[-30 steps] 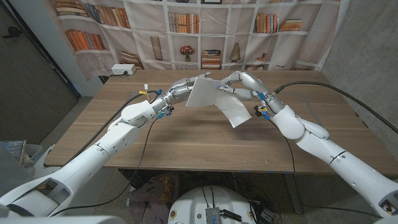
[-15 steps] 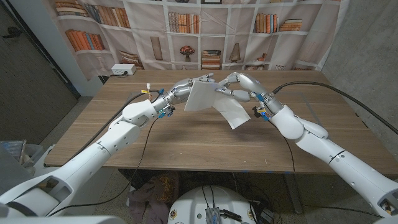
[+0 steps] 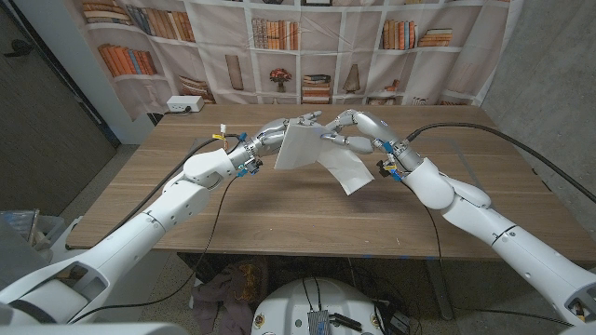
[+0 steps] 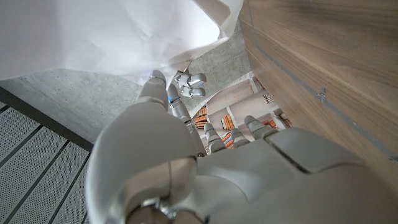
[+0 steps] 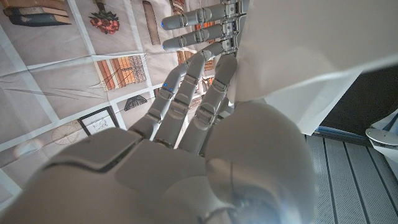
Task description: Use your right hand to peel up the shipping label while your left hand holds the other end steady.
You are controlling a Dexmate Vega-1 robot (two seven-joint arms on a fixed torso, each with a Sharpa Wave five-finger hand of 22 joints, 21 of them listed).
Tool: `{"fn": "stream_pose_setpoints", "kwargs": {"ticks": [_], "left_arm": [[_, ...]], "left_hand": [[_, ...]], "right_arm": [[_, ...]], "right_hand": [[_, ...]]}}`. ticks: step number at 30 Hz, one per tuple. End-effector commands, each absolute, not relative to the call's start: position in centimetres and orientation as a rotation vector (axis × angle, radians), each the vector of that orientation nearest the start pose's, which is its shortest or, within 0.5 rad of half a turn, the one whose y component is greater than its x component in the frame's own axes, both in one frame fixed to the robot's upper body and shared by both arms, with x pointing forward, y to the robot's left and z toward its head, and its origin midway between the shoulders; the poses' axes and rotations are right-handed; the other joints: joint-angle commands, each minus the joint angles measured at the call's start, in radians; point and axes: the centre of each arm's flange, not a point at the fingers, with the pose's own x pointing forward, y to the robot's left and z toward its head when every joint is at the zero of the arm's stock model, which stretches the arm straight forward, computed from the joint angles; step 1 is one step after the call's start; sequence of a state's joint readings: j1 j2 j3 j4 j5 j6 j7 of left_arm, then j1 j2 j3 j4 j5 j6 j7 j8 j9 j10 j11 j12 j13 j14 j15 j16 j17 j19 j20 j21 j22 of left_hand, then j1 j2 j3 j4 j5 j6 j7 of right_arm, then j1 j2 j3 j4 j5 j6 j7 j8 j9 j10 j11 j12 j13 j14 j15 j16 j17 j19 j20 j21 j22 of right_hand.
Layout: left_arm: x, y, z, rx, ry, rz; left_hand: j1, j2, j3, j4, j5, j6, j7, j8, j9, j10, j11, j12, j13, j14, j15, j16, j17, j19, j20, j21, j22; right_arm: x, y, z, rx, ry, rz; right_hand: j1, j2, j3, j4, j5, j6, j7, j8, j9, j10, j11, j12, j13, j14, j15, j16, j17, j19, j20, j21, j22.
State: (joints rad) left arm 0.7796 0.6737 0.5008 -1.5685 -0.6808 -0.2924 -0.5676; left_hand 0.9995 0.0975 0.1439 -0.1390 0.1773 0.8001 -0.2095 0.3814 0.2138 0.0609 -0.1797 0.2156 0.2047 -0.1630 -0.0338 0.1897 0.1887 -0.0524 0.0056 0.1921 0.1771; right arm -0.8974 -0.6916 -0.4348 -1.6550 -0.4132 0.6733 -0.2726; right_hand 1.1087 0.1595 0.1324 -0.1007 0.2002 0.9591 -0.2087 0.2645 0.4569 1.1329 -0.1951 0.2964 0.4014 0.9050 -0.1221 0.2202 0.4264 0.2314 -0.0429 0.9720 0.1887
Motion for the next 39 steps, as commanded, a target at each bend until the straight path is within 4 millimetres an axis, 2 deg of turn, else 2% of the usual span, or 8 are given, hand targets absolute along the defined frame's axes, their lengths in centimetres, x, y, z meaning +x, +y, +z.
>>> {"fn": "stream_pose_setpoints", "kwargs": {"ticks": [1, 10, 15, 25, 29, 30, 31, 39], "left_arm": [[56.9, 18.6, 2.4, 0.303, -0.702, -0.941], [57.1, 18.5, 2.2, 0.257, -0.707, -0.947], [57.2, 18.3, 2.1, 0.257, -0.705, -0.945], [57.0, 17.9, 2.1, 0.292, -0.708, -0.969], [57.0, 17.9, 2.0, 0.268, -0.704, -0.967], [57.0, 17.8, 2.0, 0.272, -0.702, -0.973], [56.9, 17.8, 1.9, 0.270, -0.705, -0.962], [56.8, 17.6, 1.6, 0.257, -0.694, -0.986]], "left_hand": [[-0.004, 0.002, 0.003, 0.006, -0.001, 0.016, 0.007, 0.012, -0.002, 0.009, -0.006, 0.002, 0.003, -0.022, -0.040, 0.006, 0.006, -0.009, 0.003, 0.004, 0.001], [0.001, 0.009, 0.009, 0.006, 0.002, 0.056, 0.016, 0.026, -0.004, 0.016, -0.006, 0.004, 0.003, -0.024, -0.037, 0.008, 0.008, -0.010, 0.003, 0.004, 0.001], [0.004, 0.017, 0.015, 0.007, 0.003, 0.097, 0.042, 0.041, -0.005, 0.030, -0.010, 0.008, 0.003, -0.017, -0.042, 0.011, 0.009, -0.010, 0.003, 0.005, 0.001], [0.011, 0.022, 0.022, 0.005, 0.004, 0.148, 0.056, 0.060, -0.006, 0.040, -0.010, 0.010, 0.003, -0.014, -0.044, 0.012, 0.008, -0.005, 0.000, 0.008, 0.002], [0.025, 0.023, 0.031, -0.001, 0.005, 0.212, 0.072, 0.088, -0.004, 0.048, -0.004, 0.010, 0.003, -0.015, -0.040, 0.012, 0.009, -0.005, 0.006, 0.007, 0.002], [0.035, 0.025, 0.037, -0.005, 0.005, 0.224, 0.076, 0.095, -0.001, 0.053, -0.011, 0.012, 0.002, -0.014, -0.038, 0.012, 0.008, -0.004, 0.008, 0.008, 0.002], [0.041, 0.028, 0.041, -0.007, 0.005, 0.240, 0.074, 0.105, 0.003, 0.061, -0.006, 0.014, 0.002, -0.012, -0.040, 0.013, 0.009, -0.003, 0.010, 0.008, 0.002], [0.056, 0.038, 0.054, -0.006, 0.005, 0.265, 0.094, 0.130, 0.017, 0.082, -0.007, 0.018, 0.003, -0.008, -0.031, 0.016, 0.012, 0.005, 0.016, 0.011, 0.002]], "right_arm": [[51.0, -17.3, 2.3, -0.964, -1.362, 0.295], [50.9, -17.3, 2.5, -0.961, -1.367, 0.295], [50.8, -17.3, 2.5, -0.963, -1.374, 0.289], [50.8, -17.3, 2.4, -0.964, -1.372, 0.287], [50.7, -17.2, 2.5, -0.963, -1.376, 0.282], [50.7, -17.2, 2.5, -0.964, -1.376, 0.282], [50.7, -17.2, 2.5, -0.963, -1.376, 0.283], [50.7, -17.1, 2.4, -0.962, -1.370, 0.284]], "right_hand": [[-0.003, -0.002, 0.005, -0.006, 0.001, 0.007, 0.000, -0.001, 0.004, 0.011, -0.002, -0.003, 0.003, -0.008, -0.122, 0.001, 0.003, 0.002, -0.138, -0.006, 0.002], [-0.003, -0.002, 0.005, -0.005, 0.001, 0.009, 0.000, -0.001, 0.004, 0.011, -0.002, -0.003, 0.003, -0.008, -0.122, 0.001, 0.003, 0.002, -0.138, -0.010, 0.003], [-0.004, -0.002, 0.005, -0.005, 0.001, 0.009, 0.000, -0.002, 0.003, 0.011, -0.001, -0.003, 0.003, -0.008, -0.122, 0.002, 0.004, 0.003, -0.138, -0.011, 0.003], [-0.004, -0.002, 0.005, -0.005, 0.000, 0.009, 0.000, -0.002, 0.004, 0.011, -0.001, -0.003, 0.004, -0.008, -0.122, 0.002, 0.004, 0.004, -0.138, -0.014, 0.003], [-0.004, -0.002, 0.005, -0.006, 0.000, 0.009, 0.000, -0.003, 0.004, 0.011, -0.001, -0.003, 0.005, -0.008, -0.122, 0.001, 0.003, 0.004, -0.138, -0.015, 0.003], [-0.004, -0.002, 0.006, -0.005, 0.001, 0.010, 0.000, -0.002, 0.004, 0.011, -0.001, -0.003, 0.004, -0.008, -0.122, 0.001, 0.003, 0.004, -0.138, -0.015, 0.003], [-0.003, -0.002, 0.006, -0.006, 0.000, 0.009, 0.000, -0.002, 0.006, 0.012, -0.001, -0.002, 0.005, -0.008, -0.122, 0.001, 0.003, 0.004, -0.138, -0.015, 0.003], [-0.004, -0.002, 0.006, -0.006, 0.000, 0.009, 0.000, -0.002, 0.006, 0.010, -0.001, -0.004, 0.004, -0.007, -0.122, 0.002, 0.003, 0.004, -0.138, -0.017, 0.003]]}}
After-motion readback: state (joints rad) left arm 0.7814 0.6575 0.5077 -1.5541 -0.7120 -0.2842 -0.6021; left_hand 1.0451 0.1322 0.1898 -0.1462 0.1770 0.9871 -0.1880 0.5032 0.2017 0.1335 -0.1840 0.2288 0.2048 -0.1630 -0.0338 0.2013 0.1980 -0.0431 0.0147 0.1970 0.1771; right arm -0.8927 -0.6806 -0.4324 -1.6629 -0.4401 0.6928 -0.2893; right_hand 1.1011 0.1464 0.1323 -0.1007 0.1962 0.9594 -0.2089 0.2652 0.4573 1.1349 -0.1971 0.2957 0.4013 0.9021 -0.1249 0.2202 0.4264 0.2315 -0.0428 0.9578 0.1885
